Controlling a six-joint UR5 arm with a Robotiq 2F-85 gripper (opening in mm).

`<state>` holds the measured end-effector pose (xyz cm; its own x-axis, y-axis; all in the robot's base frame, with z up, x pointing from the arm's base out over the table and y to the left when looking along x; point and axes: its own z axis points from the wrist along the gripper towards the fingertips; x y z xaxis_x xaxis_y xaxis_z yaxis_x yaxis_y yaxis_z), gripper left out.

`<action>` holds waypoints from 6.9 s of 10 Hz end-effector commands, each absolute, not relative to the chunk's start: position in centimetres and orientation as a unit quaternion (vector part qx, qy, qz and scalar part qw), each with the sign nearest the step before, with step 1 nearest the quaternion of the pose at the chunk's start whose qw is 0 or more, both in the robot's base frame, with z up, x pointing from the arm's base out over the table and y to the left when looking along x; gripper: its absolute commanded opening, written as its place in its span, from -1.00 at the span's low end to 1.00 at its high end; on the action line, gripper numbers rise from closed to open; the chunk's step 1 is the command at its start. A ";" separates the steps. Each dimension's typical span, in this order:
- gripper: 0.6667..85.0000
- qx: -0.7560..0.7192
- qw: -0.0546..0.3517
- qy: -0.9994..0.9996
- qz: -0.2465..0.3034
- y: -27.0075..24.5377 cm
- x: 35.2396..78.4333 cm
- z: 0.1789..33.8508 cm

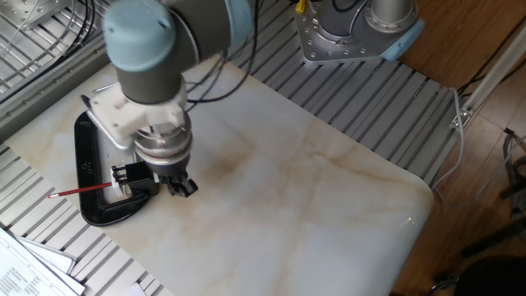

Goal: Sharpen the pencil with a pencil sharpener

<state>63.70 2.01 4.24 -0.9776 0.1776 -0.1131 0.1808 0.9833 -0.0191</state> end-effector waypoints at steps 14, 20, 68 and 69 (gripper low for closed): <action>-0.98 0.048 0.060 0.997 -0.031 -0.6 62.2 1.6; -0.98 0.041 0.076 0.996 -0.031 -0.7 61.8 0.9; -0.98 0.179 0.042 0.983 -0.005 -0.5 62.3 1.1; -0.98 0.179 0.044 0.983 -0.006 -0.8 62.2 0.9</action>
